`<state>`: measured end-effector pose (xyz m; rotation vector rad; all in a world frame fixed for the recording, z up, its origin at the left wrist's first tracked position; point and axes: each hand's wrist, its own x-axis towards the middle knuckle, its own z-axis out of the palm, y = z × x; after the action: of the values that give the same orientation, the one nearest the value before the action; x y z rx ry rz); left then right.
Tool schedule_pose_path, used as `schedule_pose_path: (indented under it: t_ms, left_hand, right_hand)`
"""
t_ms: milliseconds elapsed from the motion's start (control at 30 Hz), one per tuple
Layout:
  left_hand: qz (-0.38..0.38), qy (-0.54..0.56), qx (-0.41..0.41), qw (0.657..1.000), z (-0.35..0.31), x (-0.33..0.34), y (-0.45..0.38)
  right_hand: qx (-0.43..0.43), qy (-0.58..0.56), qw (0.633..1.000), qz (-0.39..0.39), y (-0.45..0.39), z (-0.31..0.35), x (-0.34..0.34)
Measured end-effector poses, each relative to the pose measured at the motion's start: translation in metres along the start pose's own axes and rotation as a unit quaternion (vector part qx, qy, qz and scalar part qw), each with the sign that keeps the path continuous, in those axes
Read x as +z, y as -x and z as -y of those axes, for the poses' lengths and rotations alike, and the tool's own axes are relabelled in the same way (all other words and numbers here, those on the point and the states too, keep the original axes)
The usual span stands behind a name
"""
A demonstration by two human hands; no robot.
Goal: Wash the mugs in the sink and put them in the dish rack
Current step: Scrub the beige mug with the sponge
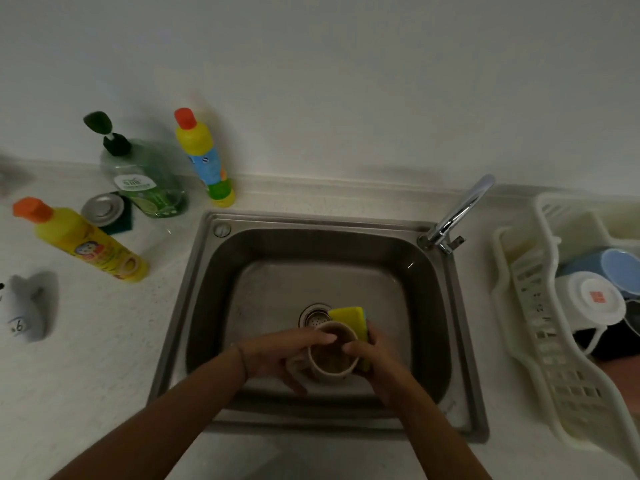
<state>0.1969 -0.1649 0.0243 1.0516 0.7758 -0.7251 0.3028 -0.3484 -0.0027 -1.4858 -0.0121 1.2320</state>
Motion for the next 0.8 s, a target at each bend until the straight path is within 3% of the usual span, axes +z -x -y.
schedule_pose_path:
  t_ms: [67, 167, 233, 333, 400, 533, 633, 667, 700, 733, 767, 800]
  left_hand:
    - [0.040, 0.043, 0.005, 0.998, 0.005, -0.002, 0.000]
    - [-0.018, 0.068, 0.045, 0.996, 0.016, 0.005, -0.003]
    - [-0.050, 0.094, 0.068, 0.992, 0.022, 0.009, -0.005]
    - [-0.090, 0.111, 0.100, 0.985, 0.029, 0.015, -0.008]
    - [-0.124, 0.120, 0.121, 0.977, 0.031, 0.017, -0.009]
    - [-0.167, 0.121, 0.152, 0.967, 0.036, 0.017, -0.012]
    - [-0.197, 0.118, 0.178, 0.957, 0.036, 0.021, -0.010]
    - [-0.208, 0.115, 0.184, 0.954, 0.036, 0.023, -0.010]
    - [-0.221, 0.112, 0.189, 0.950, 0.036, 0.024, -0.009]
    - [-0.234, 0.108, 0.194, 0.946, 0.035, 0.025, -0.009]
    - [-0.245, 0.108, 0.196, 0.943, 0.035, 0.026, -0.010]
    - [-0.254, 0.114, 0.197, 0.940, 0.035, 0.026, -0.011]
  right_hand:
    - [-0.011, 0.013, 1.000, 0.019, 0.001, 0.000, 0.002]
    - [-0.017, -0.060, 0.998, 0.003, 0.000, 0.002, 0.009]
    - [-0.010, -0.120, 0.992, -0.045, -0.003, 0.005, 0.013]
    - [-0.004, -0.097, 0.986, -0.135, -0.002, 0.008, 0.008]
    - [-0.006, -0.089, 0.984, -0.152, 0.006, 0.016, 0.004]
    - [-0.033, -0.057, 0.994, -0.083, 0.032, 0.036, 0.006]
    - [-0.126, 0.138, 0.982, -0.032, 0.045, 0.042, 0.016]
    - [-0.180, 0.258, 0.948, -0.043, 0.047, 0.042, 0.018]
    - [-0.232, 0.403, 0.883, -0.064, 0.047, 0.040, 0.019]
    - [-0.271, 0.539, 0.794, -0.079, 0.046, 0.039, 0.021]
    - [-0.290, 0.638, 0.709, -0.083, 0.046, 0.035, 0.023]
    - [-0.288, 0.694, 0.655, -0.082, 0.047, 0.031, 0.027]
